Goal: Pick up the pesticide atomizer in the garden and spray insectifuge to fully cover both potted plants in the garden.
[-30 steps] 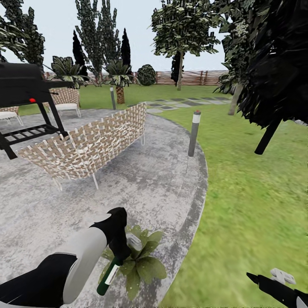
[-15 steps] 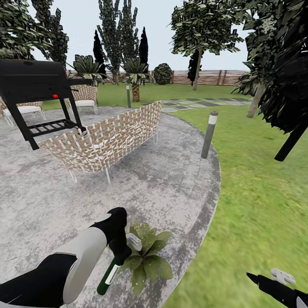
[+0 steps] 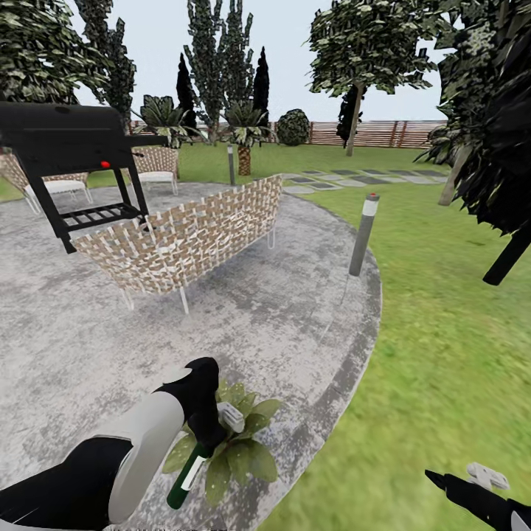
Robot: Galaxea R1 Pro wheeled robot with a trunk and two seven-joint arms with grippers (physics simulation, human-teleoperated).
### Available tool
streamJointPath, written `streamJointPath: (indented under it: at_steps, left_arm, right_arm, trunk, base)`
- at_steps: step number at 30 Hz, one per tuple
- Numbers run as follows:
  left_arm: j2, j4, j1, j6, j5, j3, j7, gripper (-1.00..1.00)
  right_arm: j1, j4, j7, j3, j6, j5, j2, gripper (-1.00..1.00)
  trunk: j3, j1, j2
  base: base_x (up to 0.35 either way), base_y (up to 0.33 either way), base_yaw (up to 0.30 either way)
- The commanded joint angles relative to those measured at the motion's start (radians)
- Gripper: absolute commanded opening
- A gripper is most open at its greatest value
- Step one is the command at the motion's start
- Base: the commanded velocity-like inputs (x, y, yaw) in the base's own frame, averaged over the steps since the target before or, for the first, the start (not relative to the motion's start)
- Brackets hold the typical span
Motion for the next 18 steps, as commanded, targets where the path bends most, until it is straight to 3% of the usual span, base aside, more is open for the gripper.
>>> streamJointPath:
  at_steps: [1,11,18]
  left_arm:
    - [0.000,-0.001,0.000,0.009,-0.006,-0.003,-0.009,-1.00]
    - [0.000,0.000,0.000,0.009,-0.005,-0.003,-0.009,-1.00]
    - [-0.001,0.000,0.000,0.009,-0.005,-0.003,-0.009,-1.00]
  right_arm:
    - [0.000,-0.002,0.006,-0.009,0.007,0.006,0.000,1.00]
    - [0.000,-0.002,0.006,-0.009,0.007,0.006,0.000,1.00]
    - [0.000,-0.002,0.006,-0.009,0.007,0.006,0.000,1.00]
  trunk:
    - [-0.001,0.000,0.000]
    - [-0.001,0.000,0.000]
    - [-0.001,0.000,0.000]
  base:
    - [0.000,-0.069,0.249]
    - [0.000,-0.014,0.233]
    - [0.000,-0.300,0.018]
